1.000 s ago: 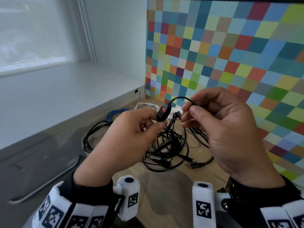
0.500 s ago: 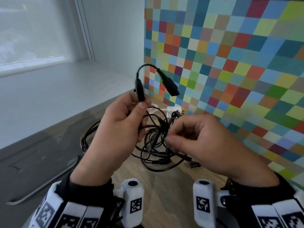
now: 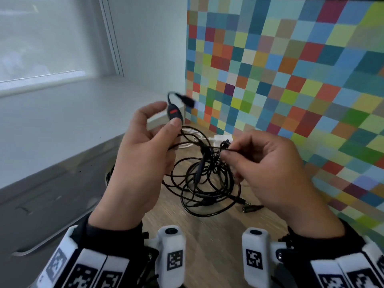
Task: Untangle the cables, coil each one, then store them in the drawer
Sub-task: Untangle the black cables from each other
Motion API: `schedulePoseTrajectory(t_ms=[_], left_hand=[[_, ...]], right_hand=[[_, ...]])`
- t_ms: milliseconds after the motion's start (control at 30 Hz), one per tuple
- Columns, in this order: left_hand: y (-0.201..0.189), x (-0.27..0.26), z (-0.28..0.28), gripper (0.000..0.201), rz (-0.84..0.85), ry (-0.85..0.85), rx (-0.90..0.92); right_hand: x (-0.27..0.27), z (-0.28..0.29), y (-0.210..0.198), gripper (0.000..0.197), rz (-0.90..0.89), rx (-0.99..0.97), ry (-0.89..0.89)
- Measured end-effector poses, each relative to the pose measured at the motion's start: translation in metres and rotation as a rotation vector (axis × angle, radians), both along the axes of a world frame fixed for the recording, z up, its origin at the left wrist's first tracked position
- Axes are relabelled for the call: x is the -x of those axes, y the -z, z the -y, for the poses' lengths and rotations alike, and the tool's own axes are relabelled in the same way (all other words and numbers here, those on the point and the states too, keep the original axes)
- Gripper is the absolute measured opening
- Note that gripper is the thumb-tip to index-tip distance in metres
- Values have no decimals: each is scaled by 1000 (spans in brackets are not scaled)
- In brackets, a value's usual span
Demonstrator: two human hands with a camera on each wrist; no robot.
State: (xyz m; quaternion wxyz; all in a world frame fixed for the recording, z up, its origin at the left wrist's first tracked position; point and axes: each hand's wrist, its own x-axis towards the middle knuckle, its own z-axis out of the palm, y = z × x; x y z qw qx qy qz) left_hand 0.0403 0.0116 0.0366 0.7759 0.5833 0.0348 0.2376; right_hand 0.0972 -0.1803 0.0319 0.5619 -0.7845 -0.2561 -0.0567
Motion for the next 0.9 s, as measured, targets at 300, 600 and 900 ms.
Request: schedulePoseTrajectory(t_ms=[300, 600, 900], left_hand=[[9, -2, -10, 25, -50, -109, -564], [13, -7, -20, 31, -196, -6, -390], [18, -8, -26, 36, -143, 12, -254]], right_hand=[[-5, 17, -15, 18, -196, -446, -75], [-4, 21, -20, 16, -315, -477, -204], [-11, 28, -23, 18, -361, -723, -161]])
